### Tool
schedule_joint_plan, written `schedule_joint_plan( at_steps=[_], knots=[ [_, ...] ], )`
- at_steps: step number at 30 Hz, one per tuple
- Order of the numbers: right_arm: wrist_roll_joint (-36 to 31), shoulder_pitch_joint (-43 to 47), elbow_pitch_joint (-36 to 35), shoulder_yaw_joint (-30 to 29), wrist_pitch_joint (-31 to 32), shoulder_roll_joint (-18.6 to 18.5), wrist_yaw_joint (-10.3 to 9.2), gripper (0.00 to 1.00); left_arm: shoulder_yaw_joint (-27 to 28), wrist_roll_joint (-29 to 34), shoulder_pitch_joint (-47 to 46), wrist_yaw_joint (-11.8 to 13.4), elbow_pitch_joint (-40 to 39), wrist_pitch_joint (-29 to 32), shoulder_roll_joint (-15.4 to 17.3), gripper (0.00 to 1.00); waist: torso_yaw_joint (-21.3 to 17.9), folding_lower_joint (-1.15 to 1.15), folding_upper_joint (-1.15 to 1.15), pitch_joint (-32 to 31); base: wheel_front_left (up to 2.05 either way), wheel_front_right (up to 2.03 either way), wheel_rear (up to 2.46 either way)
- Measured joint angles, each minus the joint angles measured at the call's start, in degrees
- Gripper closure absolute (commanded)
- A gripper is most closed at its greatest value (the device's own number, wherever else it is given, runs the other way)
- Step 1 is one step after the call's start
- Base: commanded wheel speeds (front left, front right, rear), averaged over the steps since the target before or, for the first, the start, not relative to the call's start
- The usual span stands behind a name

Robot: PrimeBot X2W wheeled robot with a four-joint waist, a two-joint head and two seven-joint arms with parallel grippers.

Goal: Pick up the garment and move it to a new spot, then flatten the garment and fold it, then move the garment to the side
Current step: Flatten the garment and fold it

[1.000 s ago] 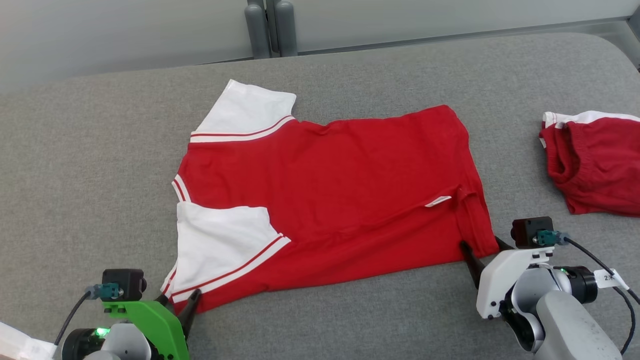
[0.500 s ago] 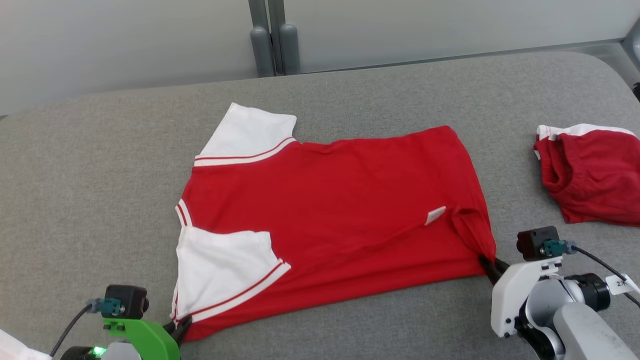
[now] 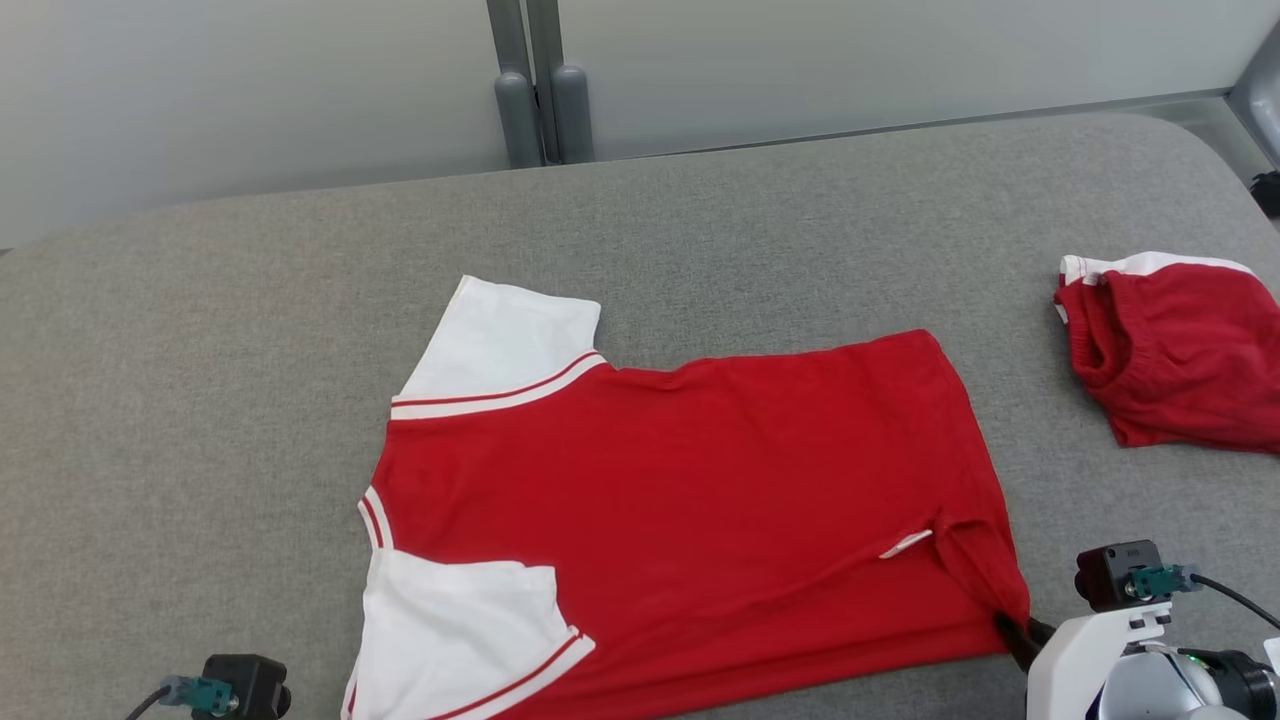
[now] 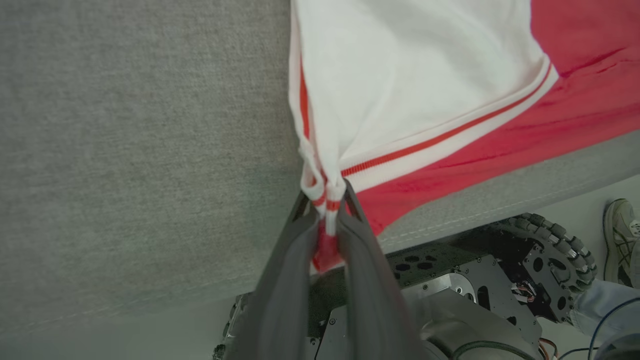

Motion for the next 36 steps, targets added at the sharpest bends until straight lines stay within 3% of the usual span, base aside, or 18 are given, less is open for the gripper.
schedule_joint_plan(
  at_steps=[1,2,7,13,19,26,36],
  knots=[
    [-0.3,0.4,-0.8,-0.4,0.4,0.2,-0.01,0.10,0.1,-0.2,0.3,0.2,-0.2,0.0,0.0,0.67,-0.1,0.00,0.00,0.1,0.00,0.00,0.00],
    [-0.7,0.6,-1.4,-0.7,0.7,0.3,-0.04,0.00,0.3,-0.2,0.4,0.5,-0.2,0.1,0.1,0.00,-0.1,0.00,0.00,0.1,0.00,0.00,0.00],
    [-1.8,0.7,-5.3,-2.0,1.2,0.5,-0.07,0.00,0.9,-0.1,0.3,1.2,-1.7,0.3,1.0,0.00,-0.6,0.00,0.00,0.6,0.00,0.00,0.00],
    [-3.5,-1.6,-10.6,-3.6,-2.7,-1.0,-0.05,0.00,3.1,1.0,-3.7,1.4,-5.0,0.4,4.2,0.00,-1.0,0.00,0.00,2.0,0.00,0.00,0.00],
    [-3.6,-9.6,-12.2,-5.4,-5.9,-1.5,-0.05,0.00,3.5,3.4,-16.6,-1.5,-5.9,1.3,5.2,0.00,-1.6,0.00,0.00,5.2,0.00,0.00,0.00],
    [-1.9,-22.3,-4.5,-3.9,-8.2,-1.4,-0.07,0.00,-0.3,4.5,-35.5,-7.1,1.8,6.1,3.2,0.00,-2.1,0.00,0.00,11.1,0.00,0.00,0.00],
    [1.8,-36.7,8.4,5.3,-6.0,-3.4,-0.05,0.01,-6.9,5.2,-56.5,-9.5,14.3,12.1,1.3,0.00,-3.4,0.01,0.00,20.1,0.00,0.00,0.00]
  ],
)
